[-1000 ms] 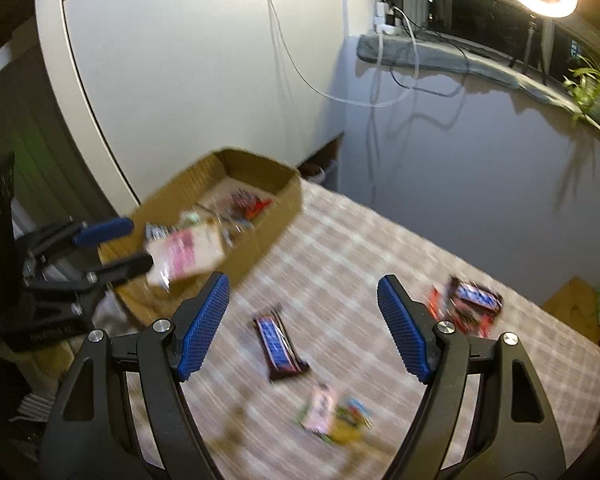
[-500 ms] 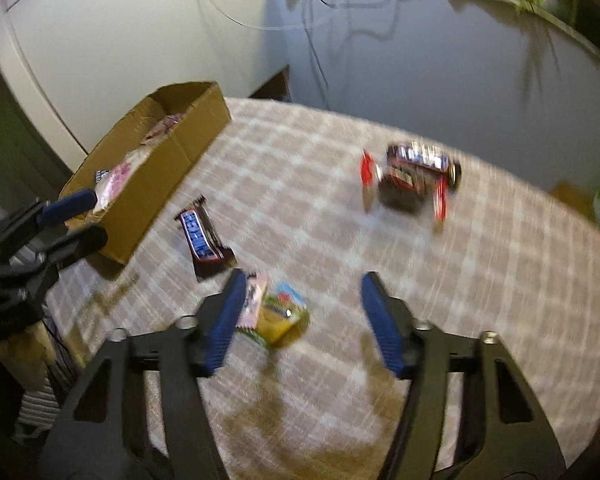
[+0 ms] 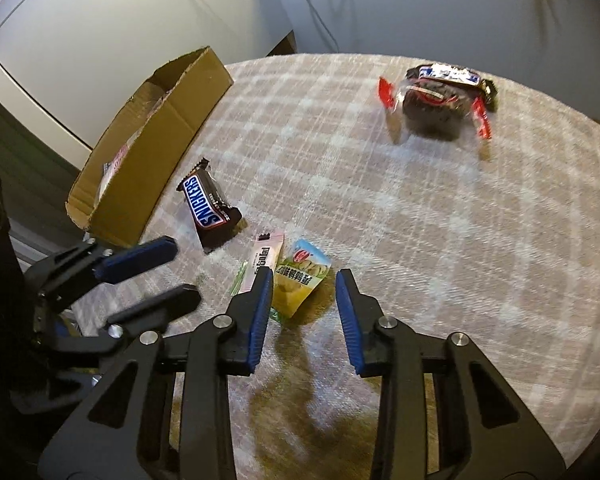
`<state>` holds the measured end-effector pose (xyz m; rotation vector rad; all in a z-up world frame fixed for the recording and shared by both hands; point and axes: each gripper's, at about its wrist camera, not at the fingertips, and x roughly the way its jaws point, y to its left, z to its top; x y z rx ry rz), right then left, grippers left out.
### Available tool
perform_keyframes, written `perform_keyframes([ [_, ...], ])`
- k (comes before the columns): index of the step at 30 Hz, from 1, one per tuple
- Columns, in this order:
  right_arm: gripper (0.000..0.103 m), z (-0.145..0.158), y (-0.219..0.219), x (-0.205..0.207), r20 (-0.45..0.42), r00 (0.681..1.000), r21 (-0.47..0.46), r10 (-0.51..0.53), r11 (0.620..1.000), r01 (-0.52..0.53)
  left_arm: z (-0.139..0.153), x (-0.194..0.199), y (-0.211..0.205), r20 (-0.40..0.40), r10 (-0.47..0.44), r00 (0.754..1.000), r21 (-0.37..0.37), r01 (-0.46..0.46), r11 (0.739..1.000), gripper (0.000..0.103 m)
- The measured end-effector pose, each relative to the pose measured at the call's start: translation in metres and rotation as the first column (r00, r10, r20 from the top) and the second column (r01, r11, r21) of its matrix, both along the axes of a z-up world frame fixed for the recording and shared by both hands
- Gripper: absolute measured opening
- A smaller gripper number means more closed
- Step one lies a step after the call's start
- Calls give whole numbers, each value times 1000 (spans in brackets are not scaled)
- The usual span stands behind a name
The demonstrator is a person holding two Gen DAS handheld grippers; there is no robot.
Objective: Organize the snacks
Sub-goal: 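Grasp the pink candy with the left tool while the right grasps the yellow pouch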
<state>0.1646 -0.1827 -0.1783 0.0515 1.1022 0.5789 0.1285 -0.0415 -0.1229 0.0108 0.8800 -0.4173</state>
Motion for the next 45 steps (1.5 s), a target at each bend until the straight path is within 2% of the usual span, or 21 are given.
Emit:
perform_keyframes([
  [3,31,-7,6,2,-5,1000,-8,12,1000,-12,-4,3,-2,-9,-4,1000,3,4,1000,37],
  [12,26,-9,12,6,57,998,-55,34,998,-30,-13,15,-9,-34,-20,999,14,20,1000,35],
  [21,25,-7,-14,14,82,997,-79,-11,997,17,-24,32,-26,-93,-40,995,13,41,999,35],
  [37,25,-6,-38,12,106,994,-63,-10,998,17,-25,60,-44,-72,-2,997,94,9,995,38],
  [39,25,-6,-39,12,107,994,-60,-10,998,17,-25,62,-48,-65,-13,998,98,20,995,38],
  [44,25,-6,-43,13,109,994,-54,-15,998,21,-26,64,-65,-28,-56,998,165,60,984,37],
  [45,25,-6,-44,13,110,994,-54,-16,998,22,-26,63,-67,-23,-65,998,172,68,983,32],
])
